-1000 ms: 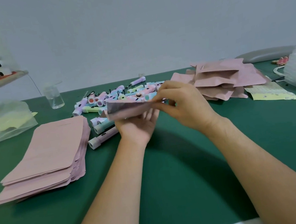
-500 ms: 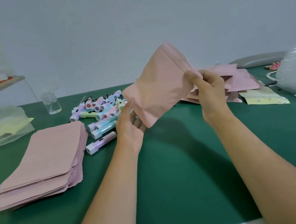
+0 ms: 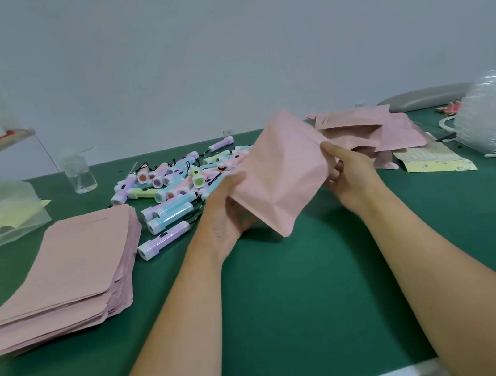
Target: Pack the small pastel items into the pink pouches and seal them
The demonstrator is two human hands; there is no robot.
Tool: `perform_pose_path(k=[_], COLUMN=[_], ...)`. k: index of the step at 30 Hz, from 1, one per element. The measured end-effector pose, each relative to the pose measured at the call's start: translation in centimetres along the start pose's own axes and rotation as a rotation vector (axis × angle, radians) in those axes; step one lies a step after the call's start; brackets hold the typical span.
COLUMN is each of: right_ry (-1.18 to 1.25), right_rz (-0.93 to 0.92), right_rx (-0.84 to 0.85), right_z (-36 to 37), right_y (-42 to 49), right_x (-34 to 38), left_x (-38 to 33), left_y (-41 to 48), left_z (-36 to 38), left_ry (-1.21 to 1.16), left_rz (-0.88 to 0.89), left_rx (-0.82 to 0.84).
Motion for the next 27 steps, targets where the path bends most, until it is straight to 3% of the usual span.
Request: perform_pose_path(k=[3, 10, 17, 27], right_ry=[-0.173, -0.571, -0.540, -0.615], right_rz=[0.067, 0.062, 0.042, -0.024], right_rx=[0.089, 0.318, 0.381, 0.365], right_z=[0.0, 1.9, 3.1, 3.9], right_y=[0.6, -0.2, -1.1, -1.7], right_x=[-1.3, -2.7, -2.8, -2.8], left_x=[0.0, 0.3, 0.2, -0.1], left_y=[0.2, 0.7, 0.7, 0.7], left_z=[-1.3, -1.5, -1.7, -1.4], left_ry=[-0.138, 0.138, 0.362, 0.385], left_rz=[-0.077, -0.077, 0.119, 0.120], left_rx=[-0.068, -0.063, -0.090, -0.088])
Point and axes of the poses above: each hand's wrist, its own y-axis towards the middle knuckle, its own z-axis out of the palm, x = y × z, the point moved 7 cm from there along y, towards the middle knuckle, and after that the axes turned 2 degrees about x, right-handed, at the moved point
